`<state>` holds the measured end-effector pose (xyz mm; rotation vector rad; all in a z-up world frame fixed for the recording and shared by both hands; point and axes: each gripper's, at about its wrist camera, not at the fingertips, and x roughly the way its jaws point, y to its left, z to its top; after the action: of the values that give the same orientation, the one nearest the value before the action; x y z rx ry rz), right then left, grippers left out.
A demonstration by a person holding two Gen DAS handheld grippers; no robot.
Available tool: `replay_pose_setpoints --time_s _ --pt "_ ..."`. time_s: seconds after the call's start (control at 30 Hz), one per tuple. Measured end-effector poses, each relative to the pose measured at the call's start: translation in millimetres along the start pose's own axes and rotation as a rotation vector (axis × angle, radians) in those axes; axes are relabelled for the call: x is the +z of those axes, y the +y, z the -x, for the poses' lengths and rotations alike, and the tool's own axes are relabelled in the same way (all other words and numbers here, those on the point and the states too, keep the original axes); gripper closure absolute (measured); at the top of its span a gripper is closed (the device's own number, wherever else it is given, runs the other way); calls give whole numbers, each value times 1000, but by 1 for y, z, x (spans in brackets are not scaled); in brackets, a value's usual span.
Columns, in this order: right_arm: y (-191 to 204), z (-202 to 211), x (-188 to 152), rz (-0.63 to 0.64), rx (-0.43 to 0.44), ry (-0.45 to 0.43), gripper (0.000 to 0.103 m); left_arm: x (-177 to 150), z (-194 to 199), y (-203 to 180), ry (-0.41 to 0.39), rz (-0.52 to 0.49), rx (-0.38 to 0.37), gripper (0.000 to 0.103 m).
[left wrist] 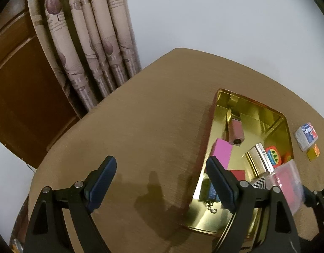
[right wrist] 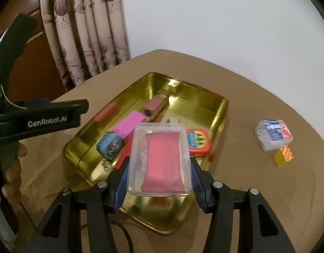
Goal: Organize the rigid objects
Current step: 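Lower the clear box with red card into the gold tin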
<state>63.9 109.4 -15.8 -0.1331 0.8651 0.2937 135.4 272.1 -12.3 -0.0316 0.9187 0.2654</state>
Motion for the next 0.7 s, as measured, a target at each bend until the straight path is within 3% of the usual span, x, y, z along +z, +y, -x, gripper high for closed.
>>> replay_pose_setpoints --time_s 0.23,0.7 --pt "19 -14 0 26 33 19 49 2 -2 -1 7 12 -5 18" --pt "2 -37 1 0 -25 58 49 1 -6 -5 23 7 -26 18"
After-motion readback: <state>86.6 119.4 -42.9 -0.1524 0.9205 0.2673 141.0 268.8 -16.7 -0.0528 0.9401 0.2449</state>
